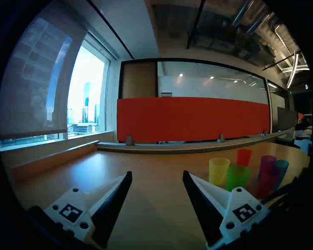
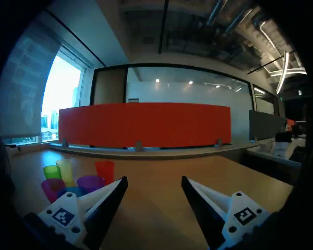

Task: Pour water

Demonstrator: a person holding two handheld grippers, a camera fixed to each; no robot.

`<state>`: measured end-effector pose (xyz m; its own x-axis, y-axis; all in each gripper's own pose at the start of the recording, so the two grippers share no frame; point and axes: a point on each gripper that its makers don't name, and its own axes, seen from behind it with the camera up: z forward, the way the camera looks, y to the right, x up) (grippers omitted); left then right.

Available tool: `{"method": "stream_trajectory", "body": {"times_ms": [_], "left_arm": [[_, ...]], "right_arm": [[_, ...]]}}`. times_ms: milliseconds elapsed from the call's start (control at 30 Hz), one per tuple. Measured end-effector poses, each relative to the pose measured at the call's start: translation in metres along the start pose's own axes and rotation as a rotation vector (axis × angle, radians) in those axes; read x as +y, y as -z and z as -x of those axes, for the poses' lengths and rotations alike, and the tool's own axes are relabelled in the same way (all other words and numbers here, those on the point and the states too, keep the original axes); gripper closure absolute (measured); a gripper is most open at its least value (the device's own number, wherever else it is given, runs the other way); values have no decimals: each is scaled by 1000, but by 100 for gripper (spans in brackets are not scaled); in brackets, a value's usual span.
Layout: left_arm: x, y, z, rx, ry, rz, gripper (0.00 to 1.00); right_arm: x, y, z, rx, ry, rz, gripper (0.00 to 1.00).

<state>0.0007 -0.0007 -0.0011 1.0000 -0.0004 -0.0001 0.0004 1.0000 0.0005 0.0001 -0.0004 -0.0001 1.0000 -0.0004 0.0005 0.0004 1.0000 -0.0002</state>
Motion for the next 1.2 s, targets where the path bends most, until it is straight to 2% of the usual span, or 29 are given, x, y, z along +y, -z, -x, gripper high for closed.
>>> {"method": "stream_trajectory", "body": {"times_ms": [1200], "left_arm": [[2, -1, 1, -4, -6, 1, 10]], "right_arm": [[-3, 1, -1, 1, 4, -8, 0]]}}
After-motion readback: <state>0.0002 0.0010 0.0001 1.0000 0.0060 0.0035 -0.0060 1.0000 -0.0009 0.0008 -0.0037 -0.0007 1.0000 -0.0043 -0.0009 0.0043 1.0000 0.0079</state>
